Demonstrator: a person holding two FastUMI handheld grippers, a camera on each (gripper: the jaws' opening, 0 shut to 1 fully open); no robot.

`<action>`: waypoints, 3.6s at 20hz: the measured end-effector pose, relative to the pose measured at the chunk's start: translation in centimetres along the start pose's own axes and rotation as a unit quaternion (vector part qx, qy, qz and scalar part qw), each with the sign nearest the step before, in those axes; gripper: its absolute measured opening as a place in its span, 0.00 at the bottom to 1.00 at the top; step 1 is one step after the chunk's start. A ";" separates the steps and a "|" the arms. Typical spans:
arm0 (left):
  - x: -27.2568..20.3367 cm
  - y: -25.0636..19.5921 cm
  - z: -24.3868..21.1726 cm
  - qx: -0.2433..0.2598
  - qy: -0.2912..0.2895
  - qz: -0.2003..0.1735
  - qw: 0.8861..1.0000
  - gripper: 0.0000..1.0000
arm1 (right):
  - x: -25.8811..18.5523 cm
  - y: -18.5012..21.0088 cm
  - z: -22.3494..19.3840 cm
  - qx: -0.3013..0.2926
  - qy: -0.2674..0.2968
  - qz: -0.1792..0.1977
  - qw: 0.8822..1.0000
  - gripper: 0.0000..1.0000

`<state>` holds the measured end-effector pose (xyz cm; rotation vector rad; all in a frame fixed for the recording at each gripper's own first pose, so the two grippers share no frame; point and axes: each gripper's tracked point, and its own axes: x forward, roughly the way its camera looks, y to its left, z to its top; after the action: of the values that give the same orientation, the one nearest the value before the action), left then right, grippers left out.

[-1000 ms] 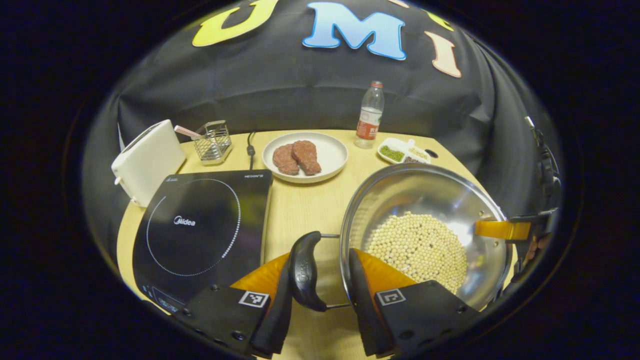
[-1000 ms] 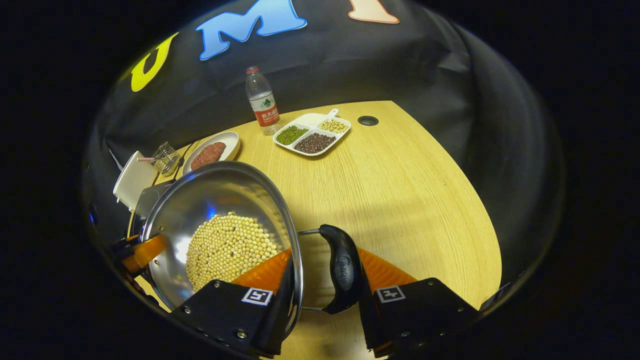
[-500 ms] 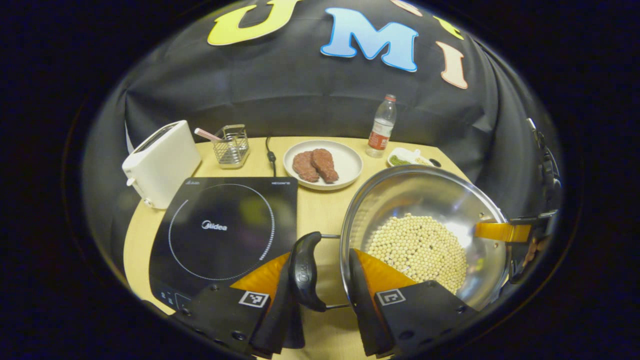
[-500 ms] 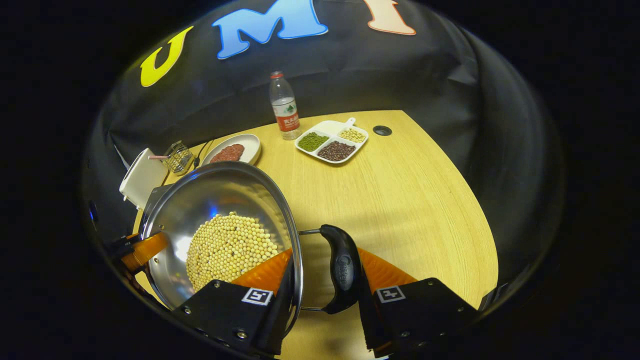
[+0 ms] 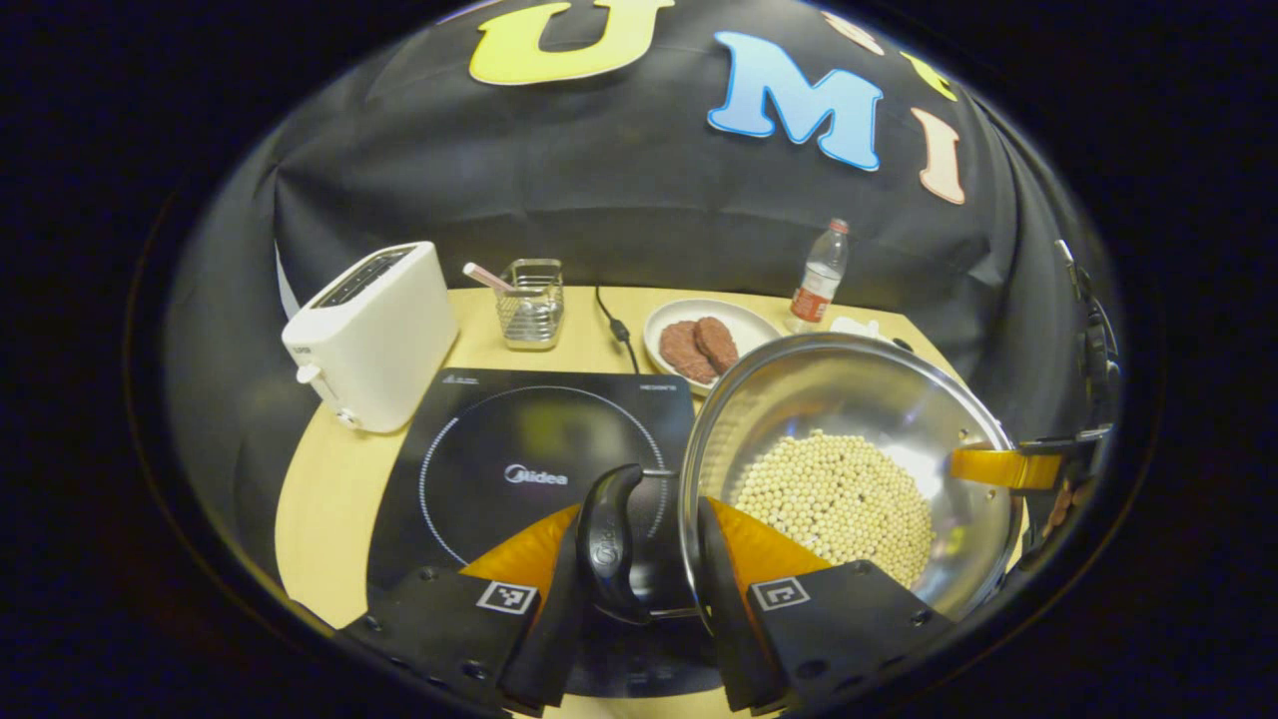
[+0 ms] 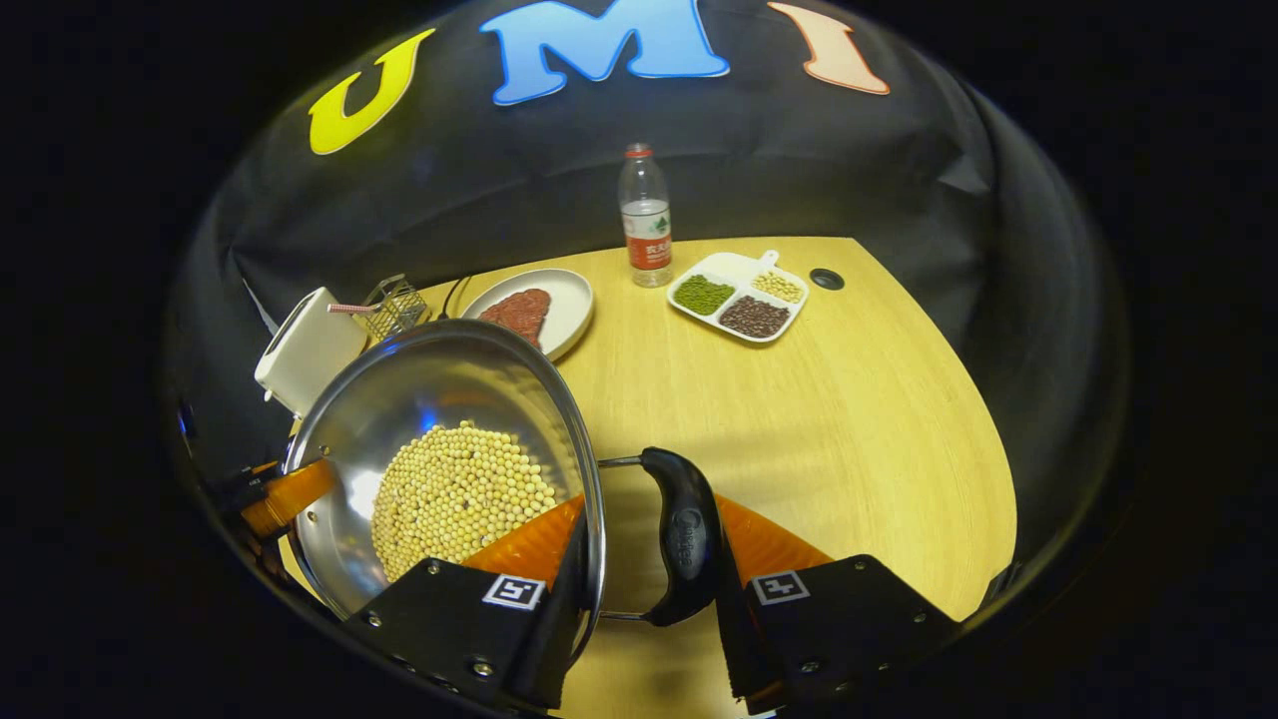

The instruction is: First push the handle of the pot to place it horizontally, then grasp the pot with both hands and set it on the induction cooktop.

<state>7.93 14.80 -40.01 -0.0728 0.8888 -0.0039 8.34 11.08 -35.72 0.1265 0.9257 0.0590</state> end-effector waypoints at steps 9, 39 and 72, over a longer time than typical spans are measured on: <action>0.1 8.0 1.1 -0.006 0.003 0.020 1.000 0.60 | 2.2 7.3 0.4 -0.003 0.011 0.012 1.000 0.60; 4.9 22.4 3.4 -0.023 0.005 0.037 0.999 0.60 | 8.0 20.5 1.4 -0.012 0.016 0.015 1.000 0.60; -17.3 6.5 15.4 -0.050 -0.282 0.068 0.956 0.96 | -12.6 7.5 13.4 -0.052 -0.284 0.064 0.955 0.98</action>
<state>8.80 22.80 -17.31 -0.1014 0.3201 0.1836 11.52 16.04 -16.75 0.0982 0.3376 0.1824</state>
